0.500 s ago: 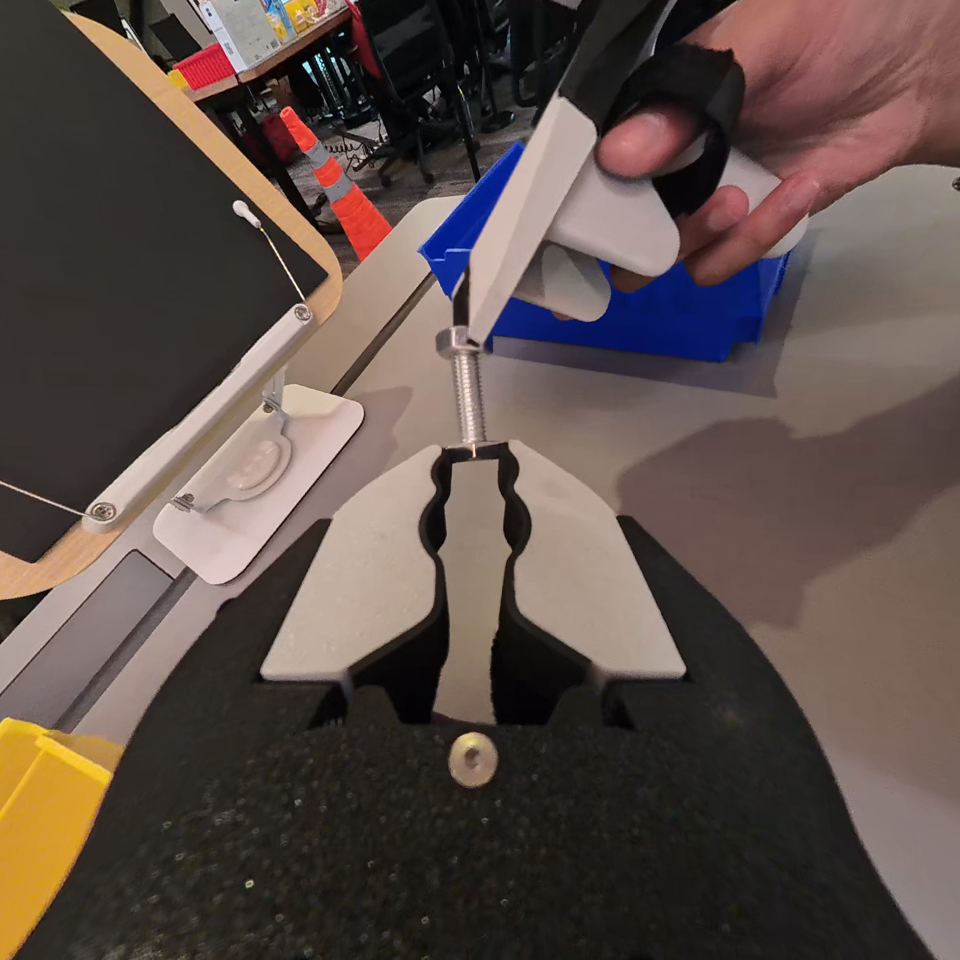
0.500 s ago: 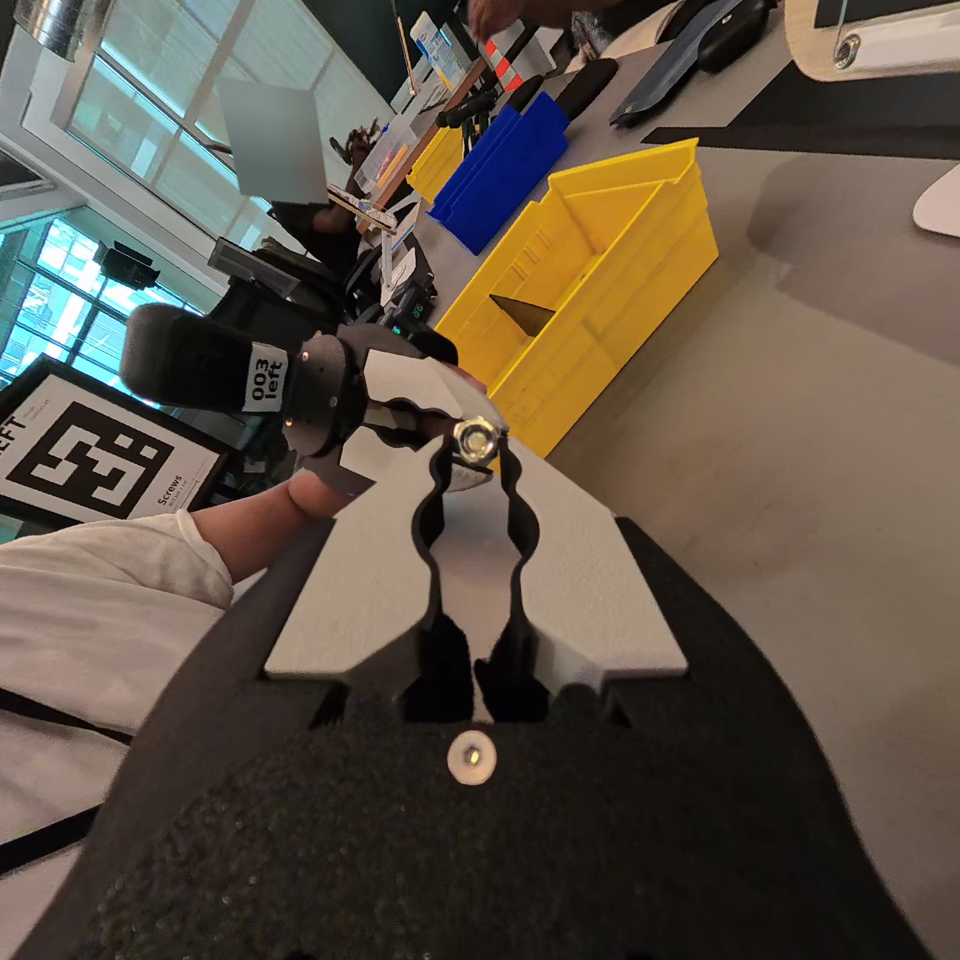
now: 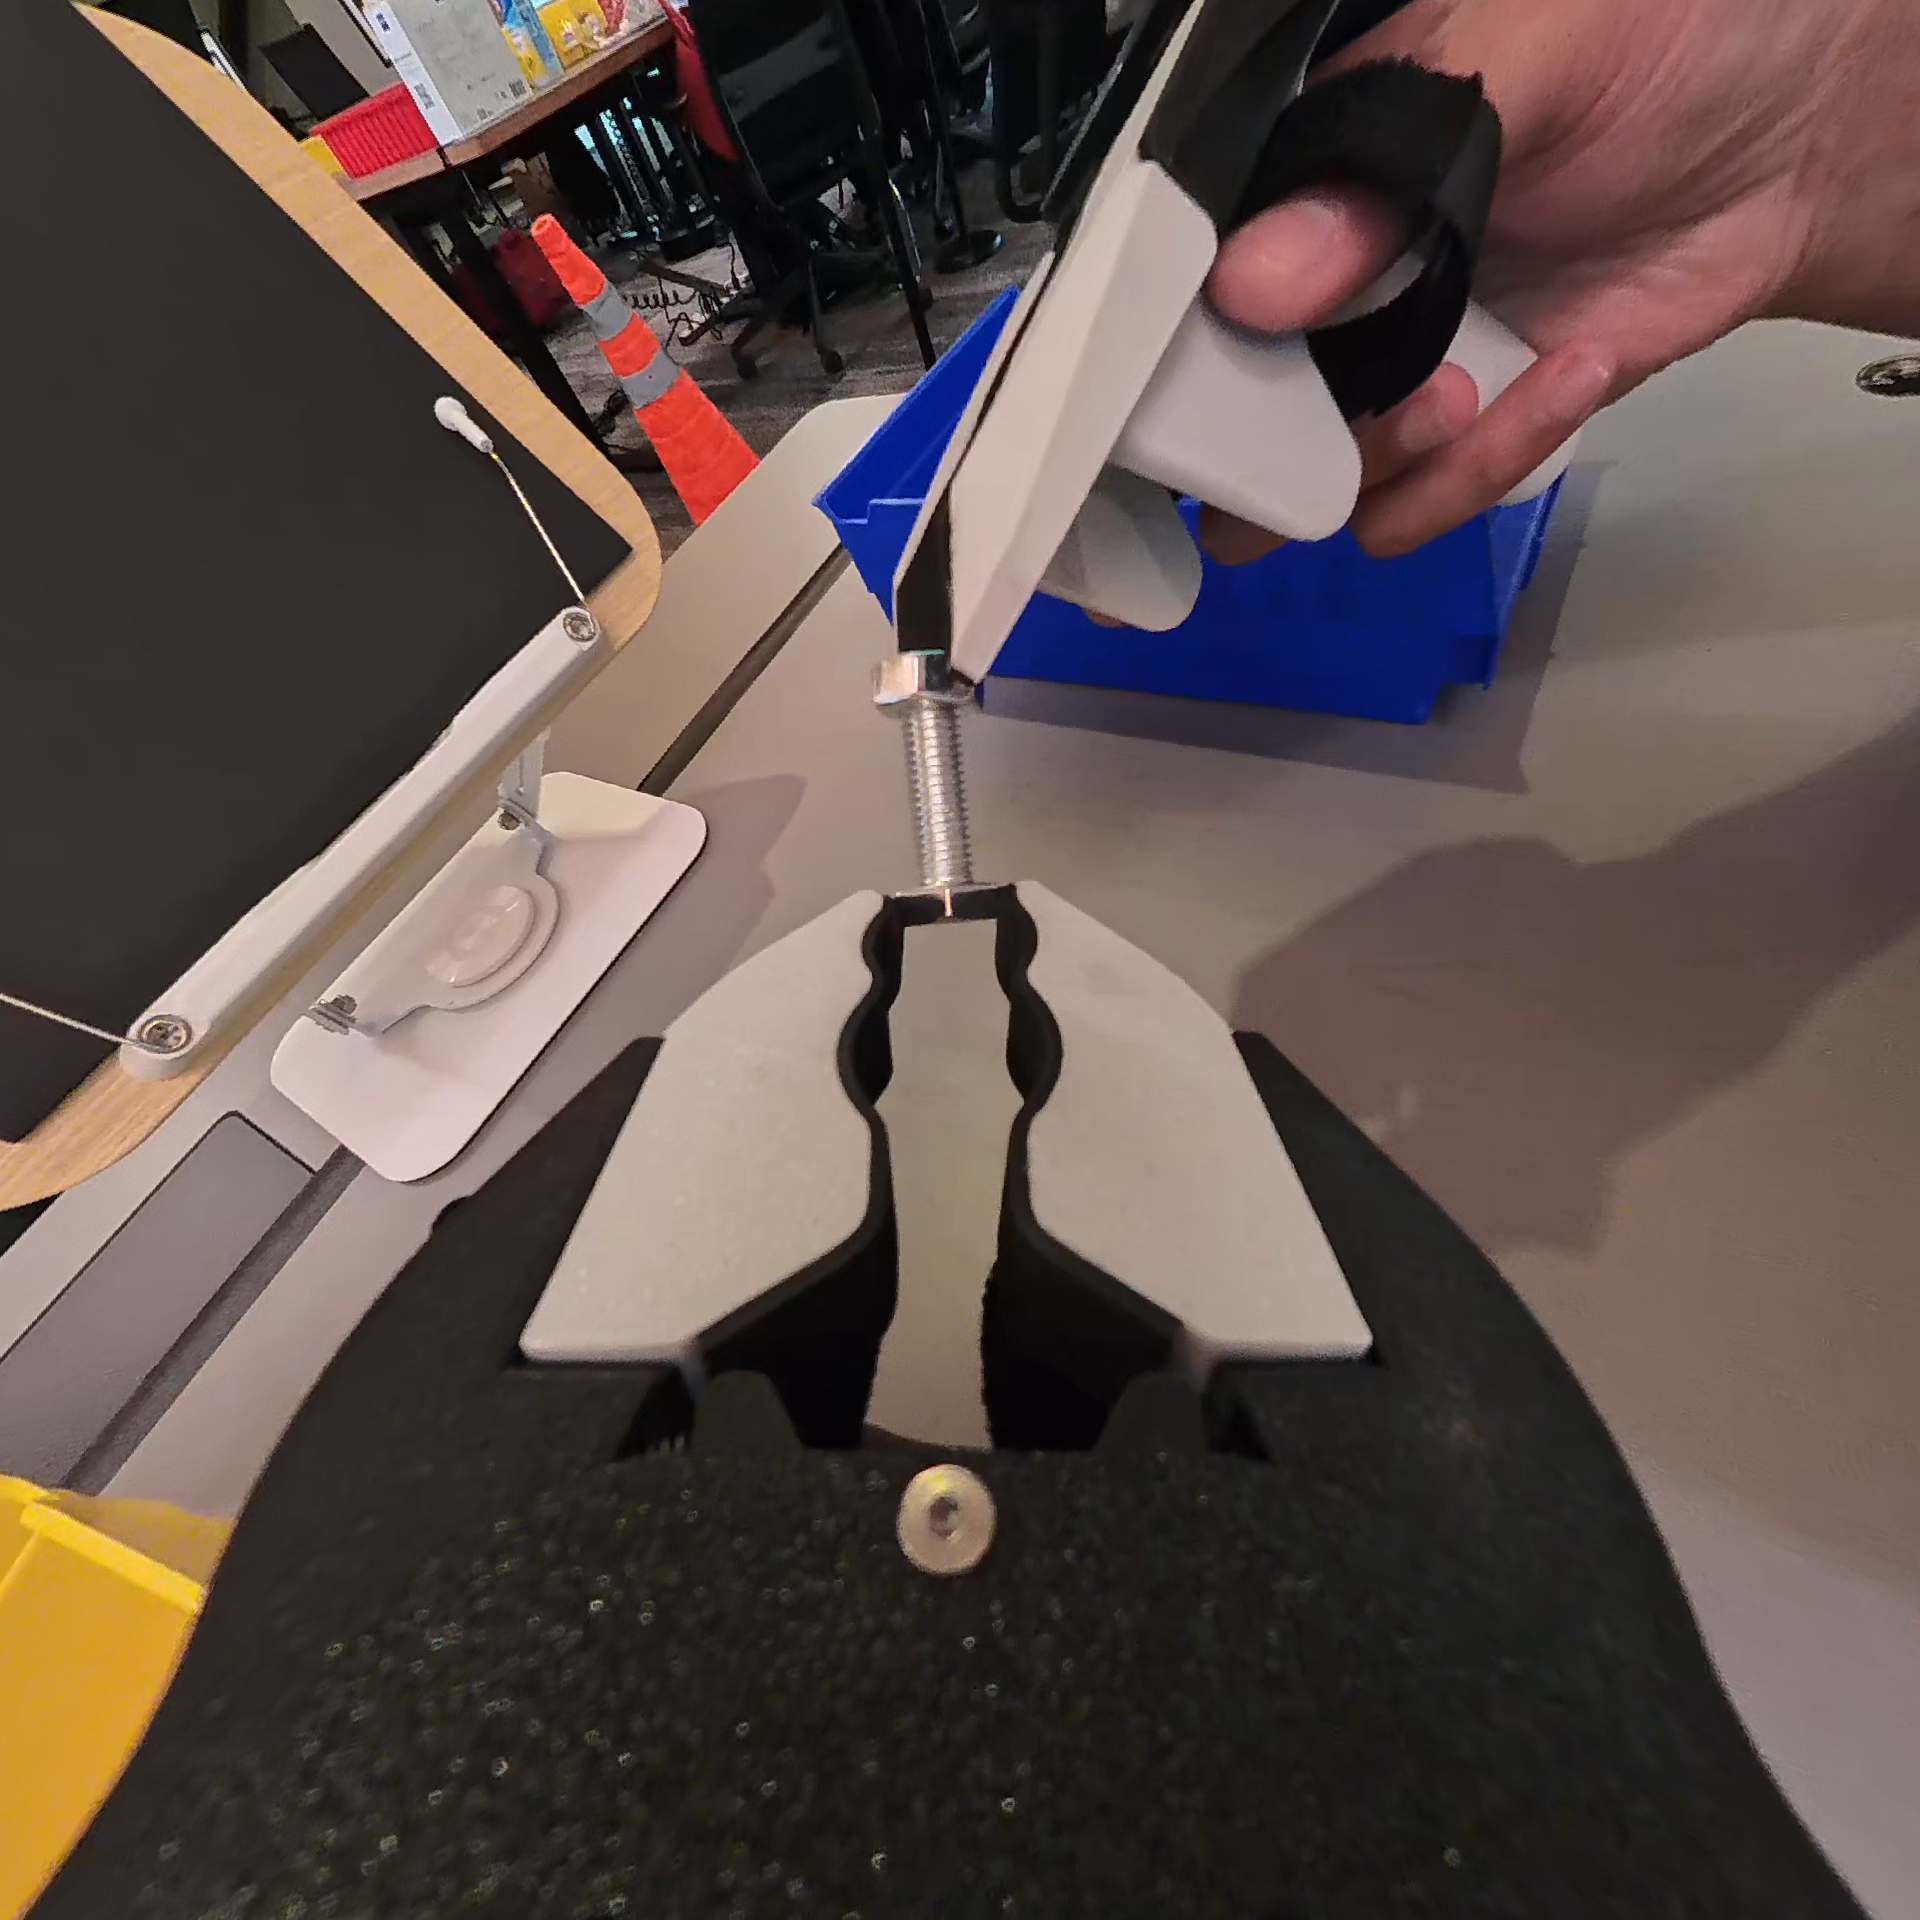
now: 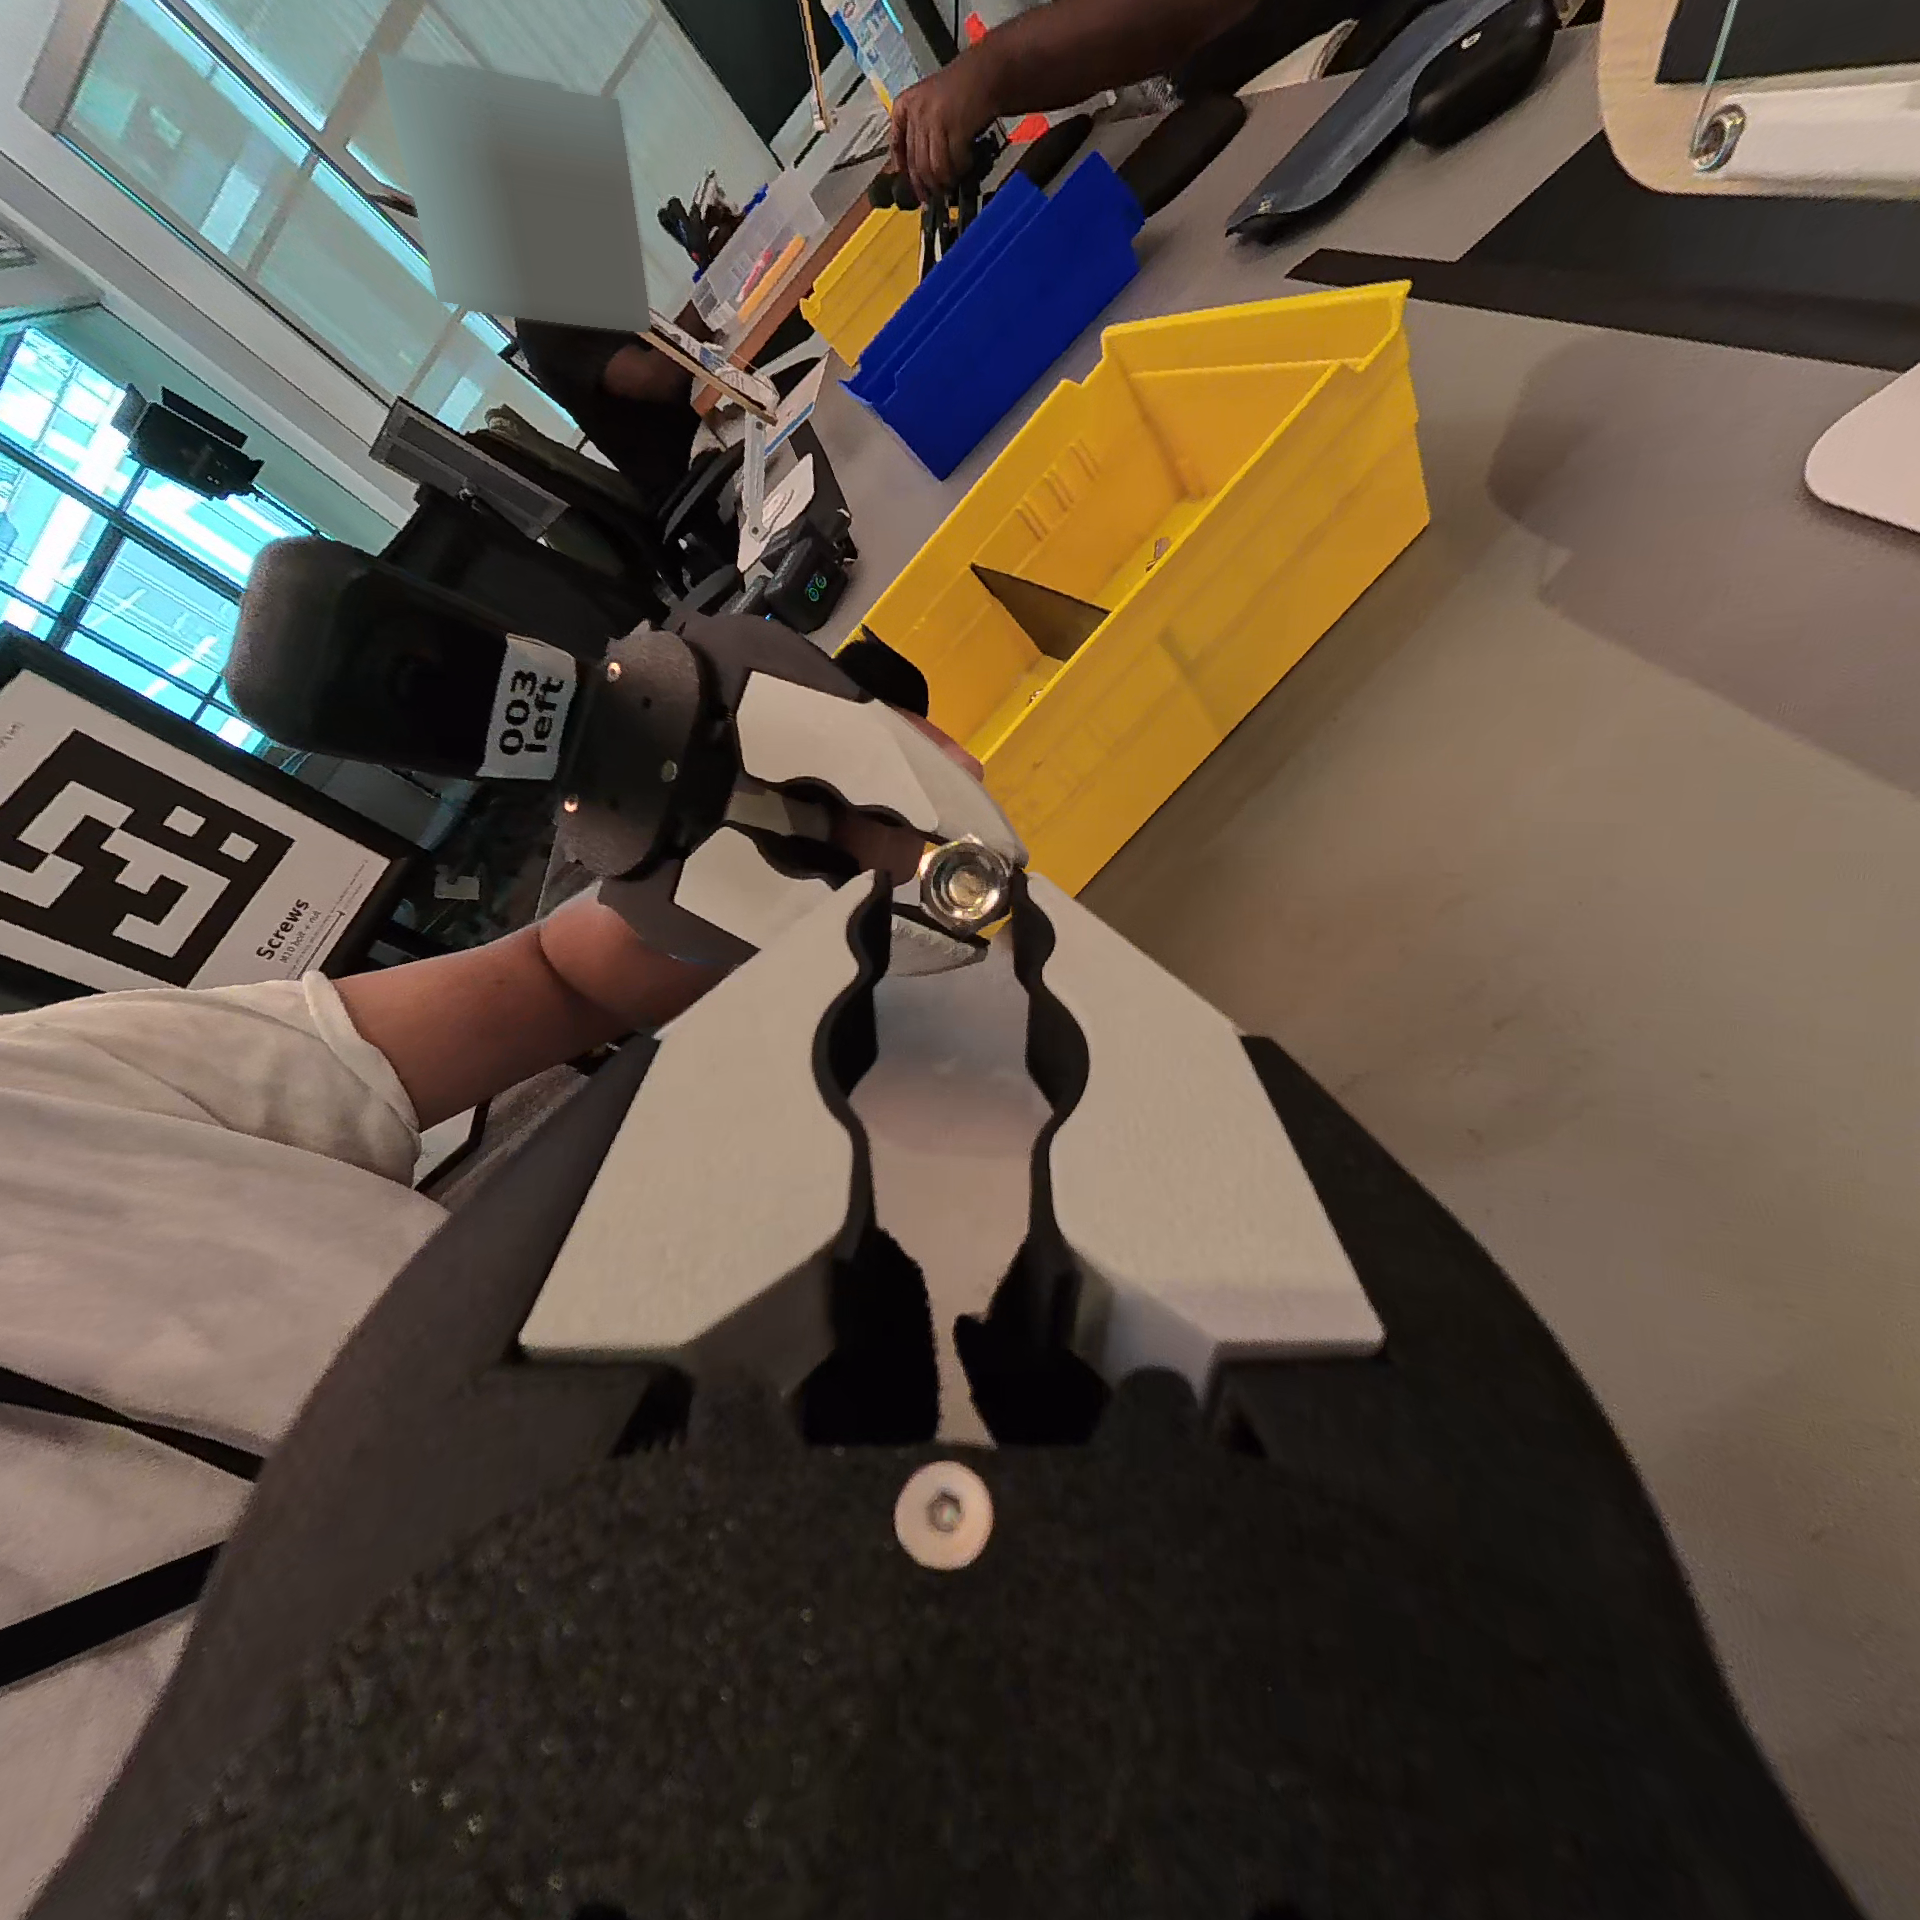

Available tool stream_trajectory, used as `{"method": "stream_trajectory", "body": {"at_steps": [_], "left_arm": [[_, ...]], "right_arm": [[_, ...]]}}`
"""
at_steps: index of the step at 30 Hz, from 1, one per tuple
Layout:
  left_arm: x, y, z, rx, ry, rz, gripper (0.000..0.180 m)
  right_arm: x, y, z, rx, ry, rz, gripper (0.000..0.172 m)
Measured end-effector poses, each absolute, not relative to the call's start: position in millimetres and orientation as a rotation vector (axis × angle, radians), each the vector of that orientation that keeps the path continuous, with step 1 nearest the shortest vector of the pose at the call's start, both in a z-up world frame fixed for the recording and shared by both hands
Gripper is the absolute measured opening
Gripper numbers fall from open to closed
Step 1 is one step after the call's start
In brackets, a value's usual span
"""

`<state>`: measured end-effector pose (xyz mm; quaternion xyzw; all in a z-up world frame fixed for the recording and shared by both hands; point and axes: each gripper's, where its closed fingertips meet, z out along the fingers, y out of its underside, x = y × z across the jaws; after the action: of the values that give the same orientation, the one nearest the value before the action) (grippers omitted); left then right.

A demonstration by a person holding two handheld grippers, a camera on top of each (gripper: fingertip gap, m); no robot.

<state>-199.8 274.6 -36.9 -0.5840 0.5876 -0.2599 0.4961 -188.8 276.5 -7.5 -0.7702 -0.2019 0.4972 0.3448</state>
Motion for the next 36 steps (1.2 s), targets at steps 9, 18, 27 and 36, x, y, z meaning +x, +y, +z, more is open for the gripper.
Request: {"method": "stream_trajectory", "body": {"at_steps": [9,18,27,36], "left_arm": [[-202,274,-36,-1.419,1.402,-0.656,0.017],[-206,275,-34,-1.420,1.385,-0.670,0.017],[-210,276,-32,-1.417,1.363,-0.692,0.017],[-214,270,-13,-1.405,1.242,-0.897,0.017]], "right_arm": [[-192,274,-5,-2.006,-0.550,1.287,0.027],[-195,272,-5,-2.008,-0.567,1.295,0.027],[-201,264,-2,-1.996,-0.605,1.320,0.027],[-192,268,9,-1.743,-0.593,1.196,0.047]]}}
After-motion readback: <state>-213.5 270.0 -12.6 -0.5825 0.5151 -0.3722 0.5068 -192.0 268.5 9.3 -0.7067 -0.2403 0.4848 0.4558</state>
